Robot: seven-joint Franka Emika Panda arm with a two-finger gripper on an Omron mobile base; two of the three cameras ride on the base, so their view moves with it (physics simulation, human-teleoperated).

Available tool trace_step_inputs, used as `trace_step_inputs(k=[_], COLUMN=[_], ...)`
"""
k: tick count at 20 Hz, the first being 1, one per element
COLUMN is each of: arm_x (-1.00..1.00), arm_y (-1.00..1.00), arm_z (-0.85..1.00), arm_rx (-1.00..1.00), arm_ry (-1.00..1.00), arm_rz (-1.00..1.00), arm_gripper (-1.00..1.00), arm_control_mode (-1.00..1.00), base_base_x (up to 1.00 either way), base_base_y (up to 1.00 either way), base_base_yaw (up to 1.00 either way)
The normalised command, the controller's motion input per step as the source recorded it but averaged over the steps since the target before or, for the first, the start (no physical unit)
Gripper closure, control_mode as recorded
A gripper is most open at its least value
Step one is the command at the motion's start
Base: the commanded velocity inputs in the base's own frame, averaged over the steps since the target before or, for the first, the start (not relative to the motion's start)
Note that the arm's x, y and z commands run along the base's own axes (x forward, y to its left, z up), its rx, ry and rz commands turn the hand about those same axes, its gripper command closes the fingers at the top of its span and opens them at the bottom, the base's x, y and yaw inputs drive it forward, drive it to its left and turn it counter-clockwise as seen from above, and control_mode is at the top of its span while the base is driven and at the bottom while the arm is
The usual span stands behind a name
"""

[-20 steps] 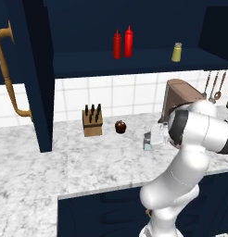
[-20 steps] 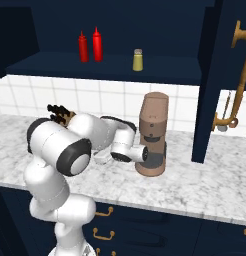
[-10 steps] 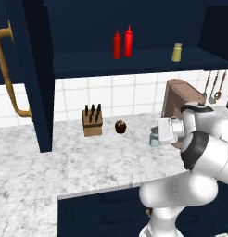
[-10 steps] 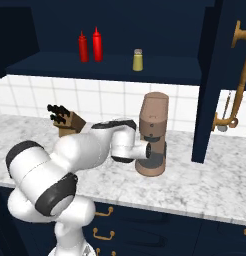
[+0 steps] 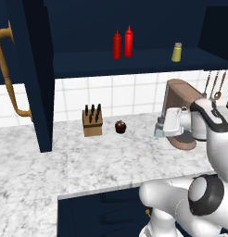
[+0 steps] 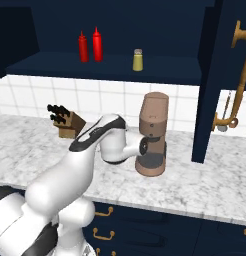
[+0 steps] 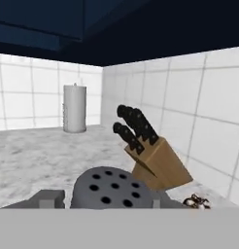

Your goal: Put the shaker and condiment bottle from the counter next to their counterparts in the cabinet.

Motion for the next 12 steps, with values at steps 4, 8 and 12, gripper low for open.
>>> trace_step_inputs(k=[4, 8, 12], arm_x=[-0.06, -0.15, -0.28], arm_y=[0.00, -0.02, -0.07], arm_z=[0.84, 0.88, 0.86], arm_rx=[-0.01, -0.04, -0.06], arm_ry=[-0.07, -0.12, -0.16], arm_rz=[-0.29, -0.29, -0.29], arm_gripper=[1.00, 1.00, 1.00], arm_control_mode=[-1.00, -1.00, -1.00], base_base_x=[0.00, 0.00, 0.00], base_base_y=[0.00, 0.00, 0.00], base_base_yaw=[0.00, 0.00, 0.00])
